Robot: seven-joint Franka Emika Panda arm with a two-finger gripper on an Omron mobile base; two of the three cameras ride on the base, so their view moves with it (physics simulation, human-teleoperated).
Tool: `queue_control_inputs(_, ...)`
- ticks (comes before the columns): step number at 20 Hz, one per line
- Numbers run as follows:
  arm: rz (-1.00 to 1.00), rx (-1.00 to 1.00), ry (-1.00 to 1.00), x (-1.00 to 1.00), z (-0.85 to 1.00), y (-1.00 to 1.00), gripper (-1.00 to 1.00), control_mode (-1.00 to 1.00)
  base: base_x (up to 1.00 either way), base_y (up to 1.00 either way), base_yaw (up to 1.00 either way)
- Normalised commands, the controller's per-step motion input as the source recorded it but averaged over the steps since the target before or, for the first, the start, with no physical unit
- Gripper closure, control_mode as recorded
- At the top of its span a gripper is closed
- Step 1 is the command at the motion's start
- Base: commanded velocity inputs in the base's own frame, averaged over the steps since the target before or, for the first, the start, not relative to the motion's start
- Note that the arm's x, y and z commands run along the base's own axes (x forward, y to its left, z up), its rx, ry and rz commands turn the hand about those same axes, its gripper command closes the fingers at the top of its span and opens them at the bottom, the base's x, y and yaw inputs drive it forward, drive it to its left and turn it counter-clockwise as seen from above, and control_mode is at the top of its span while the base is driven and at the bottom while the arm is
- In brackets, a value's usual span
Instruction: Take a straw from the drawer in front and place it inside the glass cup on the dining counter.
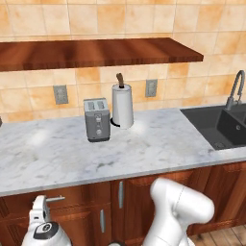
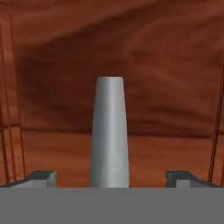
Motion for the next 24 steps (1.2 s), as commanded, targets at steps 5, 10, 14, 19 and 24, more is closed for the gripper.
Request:
queue_control_inputs(5, 0.0, 0.0, 0.0, 0.26, -0.35, 0.26, -1.0, -1.0, 0.0, 0.0, 0.0)
queue_control_inputs(10, 0.0, 0.0, 0.0, 0.14, -0.33, 0.07, 1.0, -1.0, 0.0, 0.0, 0.0)
queue_control_inputs(14, 0.0, 0.0, 0.0, 0.03, -0.27, 0.0, 1.0, -1.0, 0.0, 0.0, 0.0)
queue_control_inputs(19, 0.0, 0.0, -0.04, -0.01, -0.19, 0.0, 1.0, -1.0, 0.0, 0.0, 0.0)
queue_control_inputs(24, 0.0, 0.0, -0.12, -0.47, -0.06, 0.0, 1.0, -1.0, 0.0, 0.0, 0.0)
